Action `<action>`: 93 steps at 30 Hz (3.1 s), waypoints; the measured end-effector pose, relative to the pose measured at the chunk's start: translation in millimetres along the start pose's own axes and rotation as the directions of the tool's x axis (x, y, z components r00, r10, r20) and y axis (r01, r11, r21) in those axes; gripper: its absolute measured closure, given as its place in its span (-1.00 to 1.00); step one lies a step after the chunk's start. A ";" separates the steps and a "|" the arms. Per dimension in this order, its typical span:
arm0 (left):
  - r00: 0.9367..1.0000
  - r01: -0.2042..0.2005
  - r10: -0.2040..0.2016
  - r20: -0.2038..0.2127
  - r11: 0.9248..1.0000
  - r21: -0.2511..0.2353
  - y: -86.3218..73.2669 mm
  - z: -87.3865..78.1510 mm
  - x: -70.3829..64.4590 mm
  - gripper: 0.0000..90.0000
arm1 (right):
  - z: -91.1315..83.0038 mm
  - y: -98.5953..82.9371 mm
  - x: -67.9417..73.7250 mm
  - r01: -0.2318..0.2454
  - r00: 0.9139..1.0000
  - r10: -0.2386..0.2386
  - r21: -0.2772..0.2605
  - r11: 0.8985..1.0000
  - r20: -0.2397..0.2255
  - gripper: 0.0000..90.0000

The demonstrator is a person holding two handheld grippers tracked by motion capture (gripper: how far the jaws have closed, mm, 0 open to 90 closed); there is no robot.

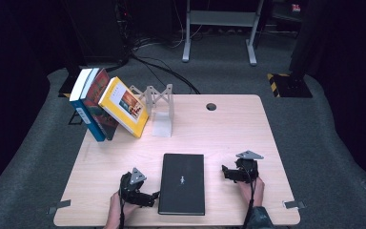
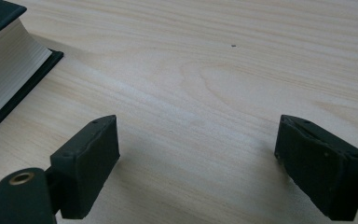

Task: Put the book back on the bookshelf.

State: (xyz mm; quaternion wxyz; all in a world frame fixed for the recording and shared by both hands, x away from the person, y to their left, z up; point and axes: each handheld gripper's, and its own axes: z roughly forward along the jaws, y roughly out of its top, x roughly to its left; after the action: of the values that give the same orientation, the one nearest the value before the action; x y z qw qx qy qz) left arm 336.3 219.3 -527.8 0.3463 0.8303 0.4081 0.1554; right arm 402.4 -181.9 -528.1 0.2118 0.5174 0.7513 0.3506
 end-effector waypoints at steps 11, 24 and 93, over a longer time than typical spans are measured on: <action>0.999 0.001 -0.001 -0.048 1.000 0.014 3.1 3.7 -0.8 -1.00 | -0.3 0.1 -1.5 -0.016 1.000 0.016 -0.005 1.000 -0.012 -0.72; 0.999 -0.025 0.025 -0.040 1.000 -0.007 19.5 23.0 -19.0 -1.00 | -1.8 0.7 -6.8 -0.037 0.997 0.037 -0.007 0.999 -0.060 -0.76; 0.999 0.002 -0.001 -0.047 1.000 0.025 76.5 66.4 -1.7 -1.00 | -20.2 35.0 2.9 -0.060 0.987 0.087 0.198 0.978 -0.133 -1.00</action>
State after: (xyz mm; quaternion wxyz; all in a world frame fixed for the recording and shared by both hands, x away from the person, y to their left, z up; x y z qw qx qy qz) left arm 414.8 155.6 -521.4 0.3261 0.8304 0.4186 0.1697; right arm 409.5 -177.8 -488.4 0.0938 0.5369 0.7752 0.3194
